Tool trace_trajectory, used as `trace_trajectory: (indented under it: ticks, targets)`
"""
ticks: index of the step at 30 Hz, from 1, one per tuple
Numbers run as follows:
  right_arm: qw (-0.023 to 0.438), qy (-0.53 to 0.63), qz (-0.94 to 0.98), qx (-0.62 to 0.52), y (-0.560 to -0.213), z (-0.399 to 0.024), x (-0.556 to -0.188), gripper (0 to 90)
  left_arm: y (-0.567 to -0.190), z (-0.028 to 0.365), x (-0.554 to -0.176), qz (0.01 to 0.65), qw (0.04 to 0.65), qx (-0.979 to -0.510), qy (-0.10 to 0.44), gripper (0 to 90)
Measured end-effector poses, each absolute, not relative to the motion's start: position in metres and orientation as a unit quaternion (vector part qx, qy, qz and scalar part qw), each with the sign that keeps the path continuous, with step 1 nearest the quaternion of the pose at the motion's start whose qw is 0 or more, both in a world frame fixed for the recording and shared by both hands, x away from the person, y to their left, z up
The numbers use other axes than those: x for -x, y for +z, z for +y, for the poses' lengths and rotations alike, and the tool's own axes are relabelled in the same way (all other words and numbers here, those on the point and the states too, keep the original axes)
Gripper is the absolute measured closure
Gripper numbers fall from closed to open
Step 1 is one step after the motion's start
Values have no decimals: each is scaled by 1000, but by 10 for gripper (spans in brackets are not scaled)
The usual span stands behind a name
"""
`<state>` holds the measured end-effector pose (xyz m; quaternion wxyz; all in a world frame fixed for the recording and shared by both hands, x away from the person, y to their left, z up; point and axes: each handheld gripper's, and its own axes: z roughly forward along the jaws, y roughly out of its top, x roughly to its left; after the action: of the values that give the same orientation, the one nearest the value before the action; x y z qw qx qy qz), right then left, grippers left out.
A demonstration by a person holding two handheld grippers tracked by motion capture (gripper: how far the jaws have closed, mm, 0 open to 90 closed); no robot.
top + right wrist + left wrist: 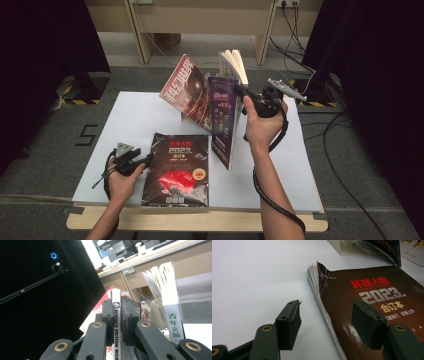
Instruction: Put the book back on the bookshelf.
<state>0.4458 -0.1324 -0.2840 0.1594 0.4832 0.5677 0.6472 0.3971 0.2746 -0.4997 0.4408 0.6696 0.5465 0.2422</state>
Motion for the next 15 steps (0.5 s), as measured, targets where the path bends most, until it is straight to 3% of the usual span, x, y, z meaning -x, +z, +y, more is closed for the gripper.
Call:
trace_trajectory:
  ticks: [15]
  targets:
    - [173,645,565,-484,-276,-127,-458,836,-500,274,-397,545,441,-670,243,392]
